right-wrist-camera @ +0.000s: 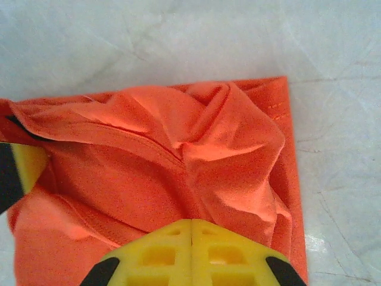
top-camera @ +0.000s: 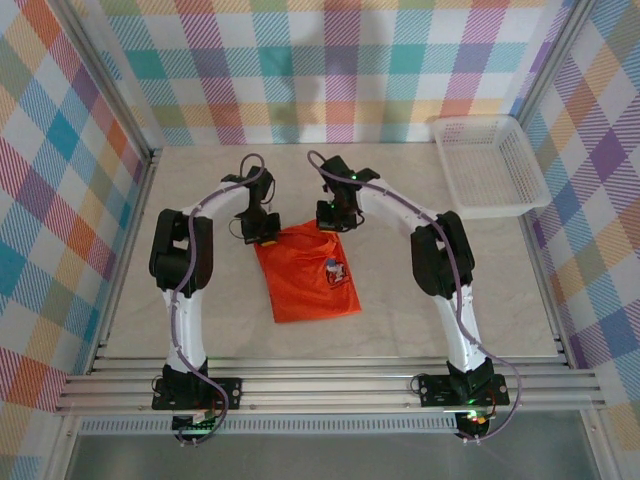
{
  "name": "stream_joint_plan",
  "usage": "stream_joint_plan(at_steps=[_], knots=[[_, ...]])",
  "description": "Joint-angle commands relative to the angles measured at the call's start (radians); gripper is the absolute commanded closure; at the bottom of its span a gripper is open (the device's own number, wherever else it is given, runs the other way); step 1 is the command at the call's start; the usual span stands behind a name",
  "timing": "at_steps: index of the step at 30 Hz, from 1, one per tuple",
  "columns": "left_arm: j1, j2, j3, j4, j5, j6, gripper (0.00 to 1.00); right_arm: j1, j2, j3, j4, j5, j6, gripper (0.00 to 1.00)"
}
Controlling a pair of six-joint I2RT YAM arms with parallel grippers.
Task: Fold the inside-out t-shirt
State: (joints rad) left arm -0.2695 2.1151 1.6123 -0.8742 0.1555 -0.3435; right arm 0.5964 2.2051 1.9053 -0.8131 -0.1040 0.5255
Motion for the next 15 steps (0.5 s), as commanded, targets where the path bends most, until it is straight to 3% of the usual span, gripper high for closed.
stream_joint_plan(at_steps=[1, 6, 10, 15], knots=[[0.011, -0.073, 0.012, -0.062, -0.107, -0.001, 1.00, -0.011, 0.004, 0.066, -0.049, 0.012, -0.010, 1.00], [0.025, -0.128, -0.017, -0.041, -0.127, -0.012, 1.00, -0.023, 0.044, 0.140, -0.089, -0.009, -0.020, 1.00], [0.026, -0.117, -0.024, -0.021, -0.077, -0.020, 1.00, -0.017, 0.002, 0.052, -0.087, -0.018, -0.040, 0.62], [0.026, -0.124, -0.048, 0.007, -0.053, -0.030, 1.00, 0.001, -0.045, -0.100, -0.021, -0.015, -0.043, 0.56]])
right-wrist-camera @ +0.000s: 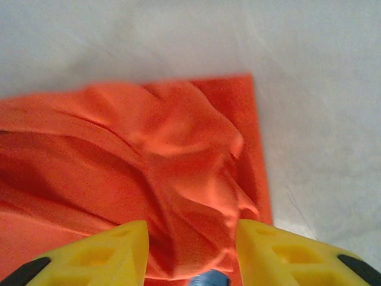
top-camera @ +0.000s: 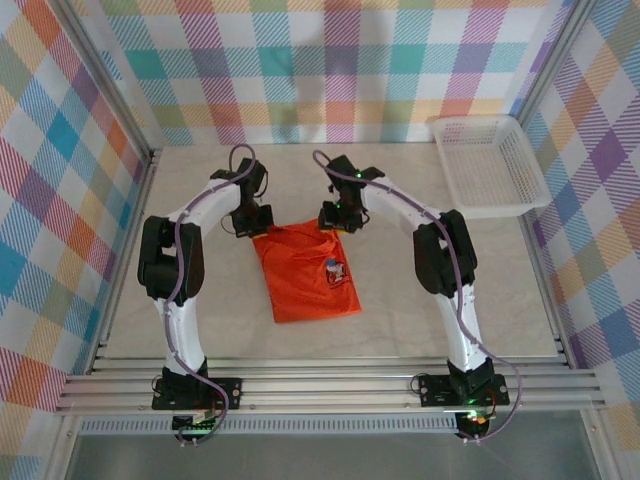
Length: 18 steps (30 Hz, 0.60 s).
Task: Fold the inside-out t-shirt
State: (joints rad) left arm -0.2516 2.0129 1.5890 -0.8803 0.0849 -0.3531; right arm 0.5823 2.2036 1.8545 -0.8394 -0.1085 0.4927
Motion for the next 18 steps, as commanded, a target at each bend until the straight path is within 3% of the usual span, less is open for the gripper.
stream_joint_plan(at_steps=[1, 4, 8, 10, 18], knots=[[0.008, -0.022, -0.027, 0.015, 0.019, -0.021, 1.00, 0.018, -0.038, -0.058, 0.012, -0.015, -0.009, 0.57], [0.008, -0.019, -0.024, 0.015, 0.019, -0.020, 1.00, 0.024, -0.011, -0.059, 0.028, -0.021, 0.004, 0.59], [0.008, -0.020, -0.025, 0.010, 0.006, -0.017, 1.00, 0.024, 0.008, -0.014, 0.015, 0.005, 0.011, 0.90], [0.008, -0.026, -0.027, 0.009, -0.007, -0.017, 1.00, 0.024, 0.003, 0.020, -0.017, 0.021, 0.004, 1.00], [0.014, -0.023, 0.005, 0.001, -0.022, -0.017, 1.00, 0.009, 0.007, 0.099, -0.053, 0.049, -0.001, 1.00]])
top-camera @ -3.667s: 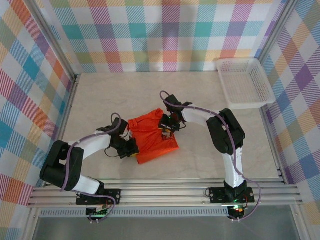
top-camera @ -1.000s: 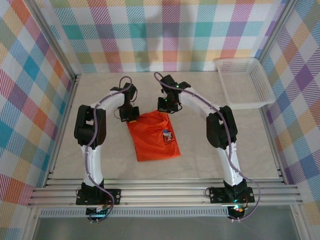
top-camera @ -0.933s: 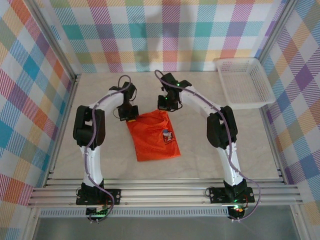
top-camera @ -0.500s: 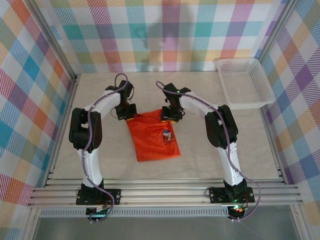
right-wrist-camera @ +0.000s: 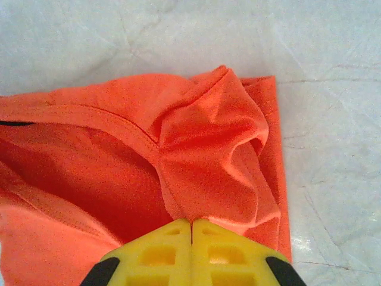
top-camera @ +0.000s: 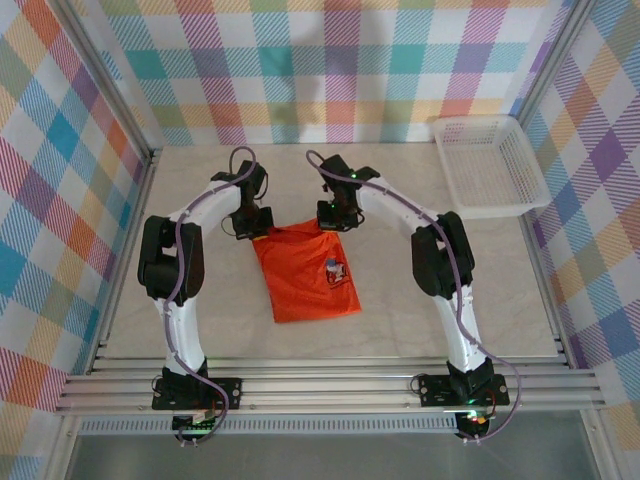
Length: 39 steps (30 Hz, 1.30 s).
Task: Fold the inside-out t-shirt
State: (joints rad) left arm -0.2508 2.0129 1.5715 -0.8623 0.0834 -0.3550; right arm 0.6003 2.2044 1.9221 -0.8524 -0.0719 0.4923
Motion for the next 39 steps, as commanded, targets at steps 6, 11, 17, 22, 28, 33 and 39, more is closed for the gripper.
stream_joint_plan(at_steps=[6, 11, 17, 22, 28, 33, 39], knots=[[0.025, 0.002, 0.018, -0.004, -0.034, -0.013, 1.00, -0.029, 0.114, 0.143, -0.057, 0.011, 0.005, 1.00], [0.028, 0.033, 0.025, 0.012, -0.027, -0.015, 0.95, -0.044, 0.236, 0.296, -0.106, -0.028, 0.005, 0.83], [0.028, -0.063, -0.001, 0.012, 0.089, -0.016, 0.36, -0.050, 0.110, 0.211, -0.115, -0.056, -0.056, 0.42], [0.060, -0.259, -0.164, 0.054, 0.210, -0.034, 0.35, -0.086, -0.037, -0.043, 0.046, -0.143, -0.142, 0.19], [0.125, -0.341, -0.422, 0.197, 0.369, -0.069, 0.40, -0.097, -0.005, -0.120, 0.142, -0.254, -0.186, 0.17], [0.136, -0.293, -0.542, 0.389, 0.474, -0.127, 0.39, -0.097, 0.048, -0.097, 0.151, -0.264, -0.206, 0.17], [0.135, -0.201, -0.590, 0.605, 0.554, -0.207, 0.40, -0.099, 0.084, -0.095, 0.170, -0.296, -0.202, 0.17]])
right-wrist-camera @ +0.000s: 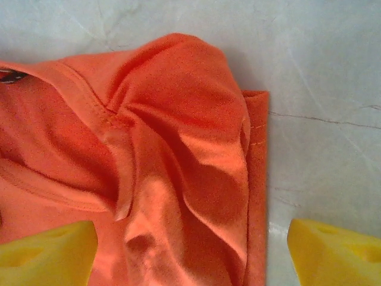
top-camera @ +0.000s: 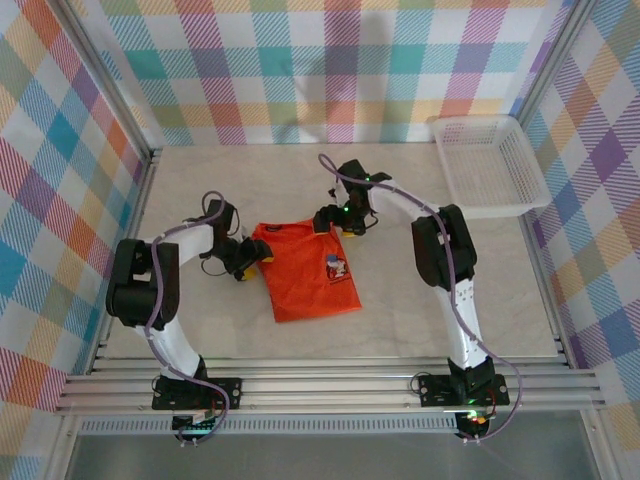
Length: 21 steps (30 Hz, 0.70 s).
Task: Fold the inside-out t-shirt
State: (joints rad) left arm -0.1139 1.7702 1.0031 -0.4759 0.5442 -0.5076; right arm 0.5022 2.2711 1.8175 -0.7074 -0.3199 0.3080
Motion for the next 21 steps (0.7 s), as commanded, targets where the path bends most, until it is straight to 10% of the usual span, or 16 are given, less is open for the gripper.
stream_joint_plan(at_steps=[1, 9, 21], knots=[[-0.003, 0.053, -0.029, 0.248, 0.103, -0.068, 0.41, -0.001, 0.018, 0.003, 0.035, -0.056, -0.013, 0.18], [-0.017, 0.121, -0.054, 0.442, 0.154, -0.183, 0.62, -0.012, 0.057, -0.005, 0.087, -0.126, 0.015, 0.25], [-0.101, 0.189, 0.052, 0.438, 0.135, -0.196, 0.55, -0.022, 0.064, -0.009, 0.101, -0.154, 0.032, 0.29]])
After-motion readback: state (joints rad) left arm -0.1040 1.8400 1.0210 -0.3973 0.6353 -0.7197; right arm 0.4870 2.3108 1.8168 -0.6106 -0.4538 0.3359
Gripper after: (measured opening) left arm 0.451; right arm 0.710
